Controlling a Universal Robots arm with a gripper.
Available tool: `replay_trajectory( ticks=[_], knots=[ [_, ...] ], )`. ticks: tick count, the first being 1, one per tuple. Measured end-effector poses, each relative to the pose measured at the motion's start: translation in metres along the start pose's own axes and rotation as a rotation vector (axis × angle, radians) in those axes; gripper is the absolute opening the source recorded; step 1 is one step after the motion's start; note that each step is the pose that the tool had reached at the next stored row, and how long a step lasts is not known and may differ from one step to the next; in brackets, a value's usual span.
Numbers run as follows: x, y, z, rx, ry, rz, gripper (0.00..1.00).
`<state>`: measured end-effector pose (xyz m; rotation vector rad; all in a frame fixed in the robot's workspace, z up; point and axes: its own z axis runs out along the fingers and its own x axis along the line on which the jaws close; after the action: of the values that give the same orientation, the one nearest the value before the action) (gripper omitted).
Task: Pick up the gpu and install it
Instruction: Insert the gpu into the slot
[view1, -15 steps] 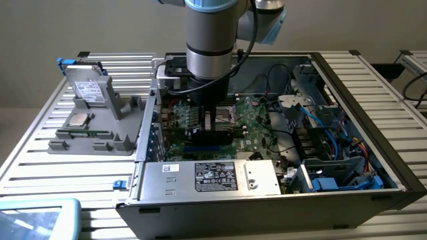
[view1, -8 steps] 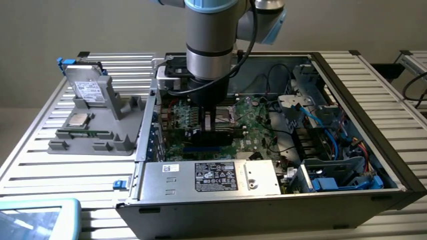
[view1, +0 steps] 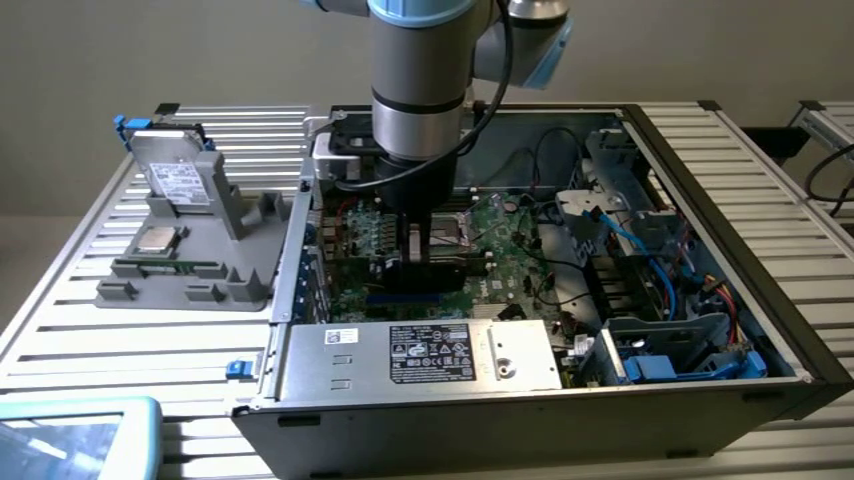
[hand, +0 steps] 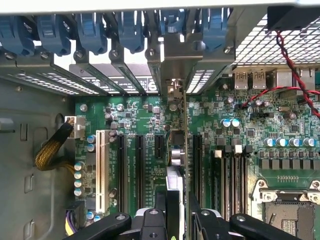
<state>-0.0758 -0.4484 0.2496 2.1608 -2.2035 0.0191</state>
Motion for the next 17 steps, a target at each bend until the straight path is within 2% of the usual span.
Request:
replay_trajectory(
  ticks=[15, 17],
  knots=[
    [-0.0006, 0.0000, 0.0017, -0.0007, 0.0023, 0.000, 0.27],
    [-0.0002, -0.0001, 0.0018, -0.0032, 0.0023, 0.000, 0.27]
  ],
)
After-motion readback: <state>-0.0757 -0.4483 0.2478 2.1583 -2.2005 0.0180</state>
